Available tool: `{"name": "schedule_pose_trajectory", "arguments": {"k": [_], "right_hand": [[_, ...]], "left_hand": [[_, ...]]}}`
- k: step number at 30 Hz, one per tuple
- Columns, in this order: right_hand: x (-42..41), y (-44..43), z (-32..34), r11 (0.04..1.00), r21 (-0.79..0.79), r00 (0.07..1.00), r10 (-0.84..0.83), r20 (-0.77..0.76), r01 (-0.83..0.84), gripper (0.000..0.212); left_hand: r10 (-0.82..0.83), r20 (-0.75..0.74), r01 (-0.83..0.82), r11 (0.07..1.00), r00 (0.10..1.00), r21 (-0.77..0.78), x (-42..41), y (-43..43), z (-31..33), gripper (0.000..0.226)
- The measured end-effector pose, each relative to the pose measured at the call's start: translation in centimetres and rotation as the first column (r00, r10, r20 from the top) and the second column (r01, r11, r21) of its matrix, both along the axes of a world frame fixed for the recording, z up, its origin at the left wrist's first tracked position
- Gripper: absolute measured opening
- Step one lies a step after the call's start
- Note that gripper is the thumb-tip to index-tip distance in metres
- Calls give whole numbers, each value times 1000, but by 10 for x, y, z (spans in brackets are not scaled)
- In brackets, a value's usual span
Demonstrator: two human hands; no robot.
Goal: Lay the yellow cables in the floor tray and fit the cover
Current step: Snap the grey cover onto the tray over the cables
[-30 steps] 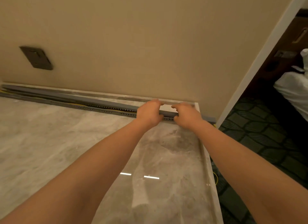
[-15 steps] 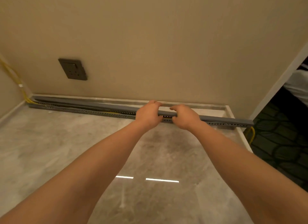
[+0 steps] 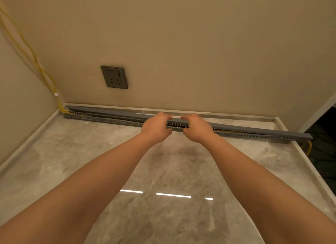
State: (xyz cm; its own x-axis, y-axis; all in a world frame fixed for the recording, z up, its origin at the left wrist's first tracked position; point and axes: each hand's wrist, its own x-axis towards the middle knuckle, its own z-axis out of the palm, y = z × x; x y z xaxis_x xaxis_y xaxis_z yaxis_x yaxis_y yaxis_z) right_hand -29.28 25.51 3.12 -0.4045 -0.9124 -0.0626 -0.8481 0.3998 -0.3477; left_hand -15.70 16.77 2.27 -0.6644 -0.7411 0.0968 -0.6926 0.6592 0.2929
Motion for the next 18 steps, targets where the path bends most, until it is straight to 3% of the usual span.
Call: {"name": "schedule_pose_trajectory", "arguments": {"k": [13, 18], "right_hand": [[71, -68, 1, 957, -56, 958, 286, -11, -286, 56], [98, -92, -1, 938, -65, 940, 341, -4, -341, 57]], "left_hand": [[336, -43, -336, 942, 941, 14, 101, -18, 0, 46], [382, -41, -381, 924, 923, 30, 137, -35, -2, 45]]}}
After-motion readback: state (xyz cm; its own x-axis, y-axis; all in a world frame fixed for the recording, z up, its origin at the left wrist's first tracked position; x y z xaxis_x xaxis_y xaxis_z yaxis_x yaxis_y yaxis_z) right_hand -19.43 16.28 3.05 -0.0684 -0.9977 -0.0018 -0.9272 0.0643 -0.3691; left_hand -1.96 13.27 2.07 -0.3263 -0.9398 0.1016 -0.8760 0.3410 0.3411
